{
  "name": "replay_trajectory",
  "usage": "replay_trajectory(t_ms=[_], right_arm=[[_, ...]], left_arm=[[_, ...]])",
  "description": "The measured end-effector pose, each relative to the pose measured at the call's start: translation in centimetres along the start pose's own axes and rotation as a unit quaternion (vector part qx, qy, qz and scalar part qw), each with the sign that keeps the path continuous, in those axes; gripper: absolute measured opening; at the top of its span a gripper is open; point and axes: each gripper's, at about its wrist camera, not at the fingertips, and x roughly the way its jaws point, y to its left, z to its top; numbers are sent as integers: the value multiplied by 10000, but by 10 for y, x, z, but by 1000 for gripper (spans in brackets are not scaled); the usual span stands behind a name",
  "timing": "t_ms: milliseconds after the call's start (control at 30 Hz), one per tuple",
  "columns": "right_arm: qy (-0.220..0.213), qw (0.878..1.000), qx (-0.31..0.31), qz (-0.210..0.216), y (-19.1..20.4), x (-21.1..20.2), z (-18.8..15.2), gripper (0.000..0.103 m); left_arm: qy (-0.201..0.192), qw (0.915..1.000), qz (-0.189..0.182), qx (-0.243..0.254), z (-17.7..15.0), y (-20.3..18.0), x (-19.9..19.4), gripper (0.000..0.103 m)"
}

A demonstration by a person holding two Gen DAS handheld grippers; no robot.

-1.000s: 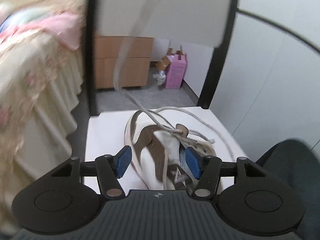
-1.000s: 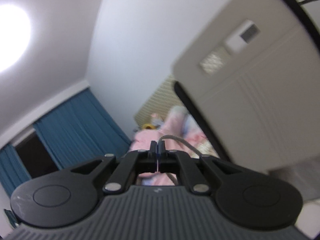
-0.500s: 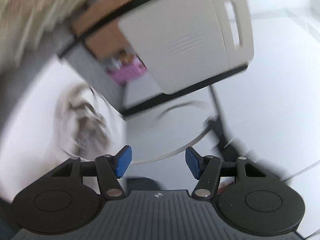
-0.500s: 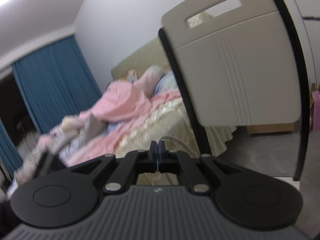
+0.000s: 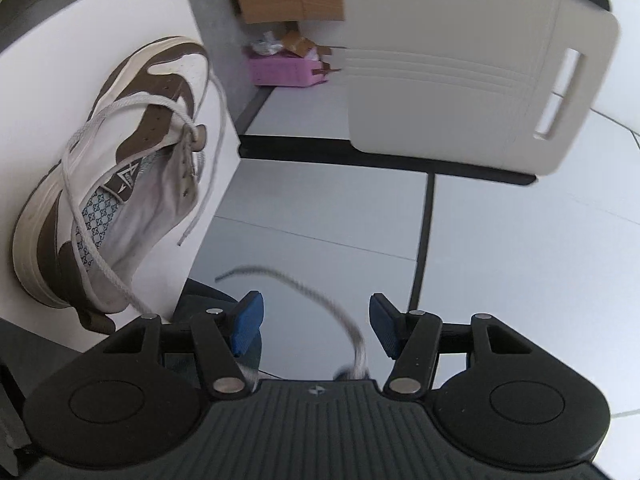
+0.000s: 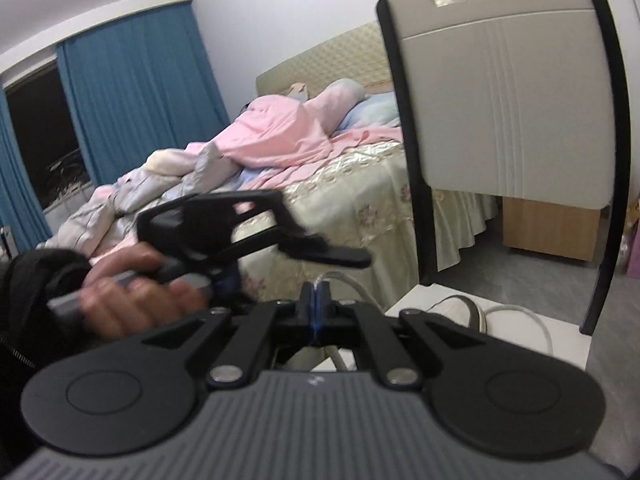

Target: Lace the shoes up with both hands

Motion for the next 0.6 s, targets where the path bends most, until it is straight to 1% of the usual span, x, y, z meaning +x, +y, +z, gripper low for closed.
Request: replay_trajectory(t_ms=[33, 67, 100, 133, 233, 300, 367, 533, 600], right_arm=[[17, 10000, -36, 20, 1, -3, -2, 2], [33, 10000, -73, 39, 3, -6, -5, 2], [50, 9999, -106, 58, 4, -8, -7, 2], [66, 9999, -107, 70, 4, -11, -9, 2], [80, 9999, -67, 82, 0, -18, -13, 2], [67, 10000, -15, 64, -3, -24, -17, 2], [39, 10000, 23, 36, -6, -28, -19, 2], [-4, 10000, 22, 87, -9, -34, -18, 2], [-12, 9999, 17, 151, -10, -38, -17, 2]], left_arm=[[-45, 10000, 30, -38, 1, 1, 2, 51], [-91, 9999, 61, -76, 3, 2, 3, 49], [-136, 9998, 91, -115, 4, 4, 5, 45], [-174, 9997, 116, -150, 6, 5, 6, 39], [-95, 9998, 110, -160, 6, 2, 15, 28], [16, 9998, 140, -119, 4, -1, 22, 28], [27, 9996, 218, -165, 3, 0, 28, 28], [97, 9981, 471, -387, 3, 6, 42, 28], [60, 9976, 492, -475, 5, 9, 46, 28]])
